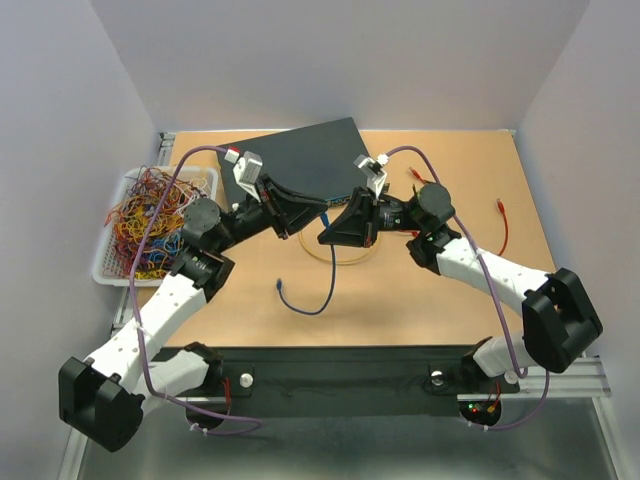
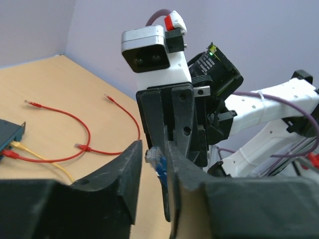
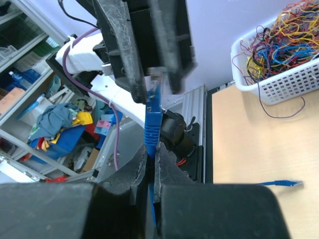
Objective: Insert the plug into the switch port
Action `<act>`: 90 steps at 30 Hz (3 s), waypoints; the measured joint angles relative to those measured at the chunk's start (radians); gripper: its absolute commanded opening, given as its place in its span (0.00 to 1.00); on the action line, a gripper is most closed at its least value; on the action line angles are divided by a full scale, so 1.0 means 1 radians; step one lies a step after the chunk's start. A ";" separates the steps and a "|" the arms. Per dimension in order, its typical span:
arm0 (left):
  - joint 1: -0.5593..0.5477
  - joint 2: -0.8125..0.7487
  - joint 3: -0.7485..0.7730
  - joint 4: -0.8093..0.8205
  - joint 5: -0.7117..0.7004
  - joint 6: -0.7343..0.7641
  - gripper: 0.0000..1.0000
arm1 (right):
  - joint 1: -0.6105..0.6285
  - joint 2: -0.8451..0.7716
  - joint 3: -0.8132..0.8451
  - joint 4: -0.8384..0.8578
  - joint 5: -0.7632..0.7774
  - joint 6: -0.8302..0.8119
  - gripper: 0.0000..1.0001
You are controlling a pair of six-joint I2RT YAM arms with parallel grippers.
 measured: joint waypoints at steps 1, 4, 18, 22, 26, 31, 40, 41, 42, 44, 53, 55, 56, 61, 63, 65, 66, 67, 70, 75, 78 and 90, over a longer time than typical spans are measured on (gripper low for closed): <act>-0.003 0.000 0.000 0.004 0.002 -0.003 0.04 | 0.000 0.000 0.000 0.000 0.001 0.000 0.00; -0.009 -0.004 0.000 0.019 0.006 -0.007 0.00 | -0.001 0.010 0.000 0.000 0.005 -0.001 0.02; -0.009 -0.004 0.070 -0.268 -0.222 -0.001 0.00 | 0.028 -0.130 0.254 -0.718 0.416 -0.551 0.49; -0.009 -0.004 0.075 -0.307 -0.286 -0.027 0.00 | 0.153 -0.128 0.346 -0.869 0.647 -0.690 0.47; -0.009 -0.001 0.075 -0.337 -0.325 -0.041 0.00 | 0.263 -0.084 0.383 -0.956 0.779 -0.766 0.45; -0.009 0.001 0.076 -0.355 -0.359 -0.046 0.00 | 0.310 -0.034 0.383 -1.044 0.908 -0.815 0.43; -0.009 0.002 0.095 -0.388 -0.406 -0.033 0.00 | 0.329 -0.064 0.383 -1.073 1.027 -0.833 0.43; -0.009 0.002 0.095 -0.392 -0.408 -0.032 0.00 | 0.329 -0.070 0.383 -1.073 1.033 -0.834 0.43; -0.009 0.002 0.095 -0.396 -0.408 -0.032 0.00 | 0.329 -0.077 0.383 -1.073 1.038 -0.834 0.43; -0.009 0.002 0.095 -0.398 -0.410 -0.032 0.00 | 0.327 -0.085 0.383 -1.073 1.050 -0.835 0.43; -0.009 0.002 0.095 -0.398 -0.409 -0.034 0.00 | 0.327 -0.077 0.386 -1.073 1.087 -0.832 0.43; -0.009 0.002 0.095 -0.398 -0.409 -0.034 0.00 | 0.327 -0.064 0.392 -1.072 1.090 -0.832 0.43; -0.009 0.002 0.095 -0.398 -0.409 -0.034 0.00 | 0.327 -0.056 0.394 -1.071 1.091 -0.831 0.43; -0.009 0.002 0.095 -0.398 -0.408 -0.037 0.00 | 0.327 -0.022 0.407 -1.068 1.102 -0.832 0.43; -0.009 0.001 0.095 -0.398 -0.408 -0.037 0.00 | 0.327 -0.010 0.412 -1.066 1.112 -0.832 0.42; -0.009 -0.003 0.095 -0.398 -0.407 -0.037 0.00 | 0.327 -0.003 0.414 -1.062 1.130 -0.831 0.41; -0.009 -0.003 0.095 -0.398 -0.407 -0.037 0.00 | 0.327 -0.002 0.414 -1.062 1.143 -0.830 0.41; -0.009 -0.005 0.095 -0.398 -0.406 -0.037 0.00 | 0.327 -0.002 0.414 -1.059 1.151 -0.830 0.40; -0.009 -0.009 0.095 -0.395 -0.409 -0.037 0.00 | 0.327 -0.002 0.414 -1.042 1.167 -0.827 0.38; -0.008 -0.010 0.095 -0.387 -0.412 -0.037 0.00 | 0.328 -0.002 0.414 -1.032 1.180 -0.813 0.31; -0.008 -0.010 0.095 -0.376 -0.414 -0.038 0.00 | 0.329 -0.002 0.414 -1.021 1.180 -0.804 0.29; -0.008 -0.006 0.092 -0.357 -0.418 -0.040 0.40 | 0.333 -0.022 0.378 -0.975 1.175 -0.774 0.00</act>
